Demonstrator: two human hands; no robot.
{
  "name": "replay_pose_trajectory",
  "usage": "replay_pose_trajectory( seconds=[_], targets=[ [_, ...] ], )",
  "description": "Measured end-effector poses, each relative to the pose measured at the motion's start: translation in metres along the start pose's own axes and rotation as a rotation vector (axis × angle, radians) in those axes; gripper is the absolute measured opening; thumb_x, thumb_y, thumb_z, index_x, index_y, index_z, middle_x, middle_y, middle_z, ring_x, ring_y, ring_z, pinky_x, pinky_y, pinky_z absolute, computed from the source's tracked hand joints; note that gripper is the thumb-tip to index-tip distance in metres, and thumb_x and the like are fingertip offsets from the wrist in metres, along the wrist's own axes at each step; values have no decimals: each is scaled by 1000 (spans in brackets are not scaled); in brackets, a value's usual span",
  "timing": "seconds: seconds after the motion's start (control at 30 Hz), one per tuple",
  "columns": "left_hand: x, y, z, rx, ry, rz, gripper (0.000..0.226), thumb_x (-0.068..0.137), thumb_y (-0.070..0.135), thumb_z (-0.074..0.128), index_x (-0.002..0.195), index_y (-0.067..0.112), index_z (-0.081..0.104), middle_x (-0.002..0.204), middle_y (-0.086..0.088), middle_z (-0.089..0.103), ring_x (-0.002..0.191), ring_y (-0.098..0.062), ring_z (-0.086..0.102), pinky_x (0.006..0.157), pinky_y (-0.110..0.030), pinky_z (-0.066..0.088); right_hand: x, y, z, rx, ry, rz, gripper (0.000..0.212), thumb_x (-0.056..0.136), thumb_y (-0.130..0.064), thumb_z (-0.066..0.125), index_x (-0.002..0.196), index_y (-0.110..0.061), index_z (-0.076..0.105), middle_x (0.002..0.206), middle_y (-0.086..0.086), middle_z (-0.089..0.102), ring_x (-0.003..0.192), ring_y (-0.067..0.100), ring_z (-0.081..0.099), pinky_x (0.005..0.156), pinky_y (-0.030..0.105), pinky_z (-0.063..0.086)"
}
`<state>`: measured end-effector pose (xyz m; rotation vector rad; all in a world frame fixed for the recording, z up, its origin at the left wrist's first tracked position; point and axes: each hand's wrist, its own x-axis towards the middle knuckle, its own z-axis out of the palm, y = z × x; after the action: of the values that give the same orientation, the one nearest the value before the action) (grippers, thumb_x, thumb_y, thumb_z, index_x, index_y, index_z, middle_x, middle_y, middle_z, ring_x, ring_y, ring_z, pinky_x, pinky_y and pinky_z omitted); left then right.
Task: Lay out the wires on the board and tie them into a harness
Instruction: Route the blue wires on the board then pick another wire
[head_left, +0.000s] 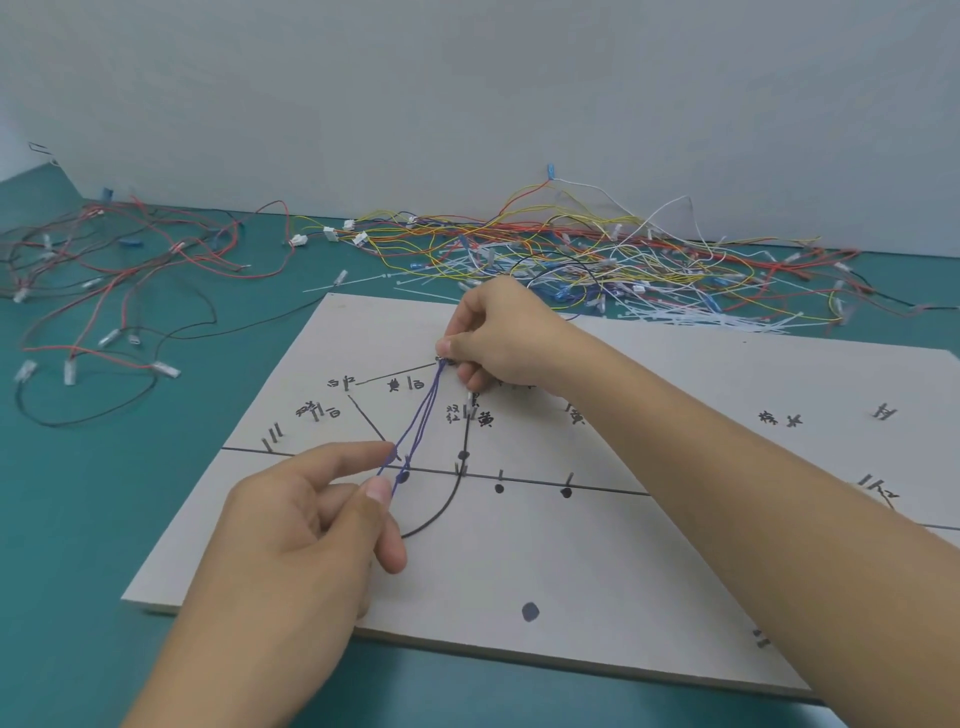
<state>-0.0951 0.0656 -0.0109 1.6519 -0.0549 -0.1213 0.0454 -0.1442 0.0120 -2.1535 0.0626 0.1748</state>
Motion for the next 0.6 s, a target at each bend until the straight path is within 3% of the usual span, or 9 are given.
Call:
replay_pose_trajectory(
  seconds=[0.13, 0.3, 0.6],
  targets=[
    [1, 3, 0, -130, -7, -48, 34, 103, 5, 53, 91, 23, 79, 58, -19, 60, 34, -15, 24, 40, -18, 28, 1, 6, 1, 29, 5, -56, 10, 96, -12, 68, 90, -5, 65, 59, 4, 69, 51, 17, 69, 50, 25, 55],
    [1, 2, 2, -172, -7, -79, 33, 103, 3, 53, 86, 19, 76, 59, -21, 59, 34, -15, 23, 39, -19, 29, 2, 13, 2, 116, 43, -101, 9, 96, -8, 67, 92, -1, 63, 61, 8, 67, 51, 20, 68, 50, 29, 57],
    [3, 2, 3, -170, 4, -121, 16, 102, 4, 55, 99, 9, 69, 59, -23, 59, 32, -14, 24, 40, -21, 28, 5, 9, 6, -73, 44, -110, 8, 93, -12, 69, 87, -9, 65, 63, 7, 69, 51, 18, 70, 51, 29, 58]
  ],
)
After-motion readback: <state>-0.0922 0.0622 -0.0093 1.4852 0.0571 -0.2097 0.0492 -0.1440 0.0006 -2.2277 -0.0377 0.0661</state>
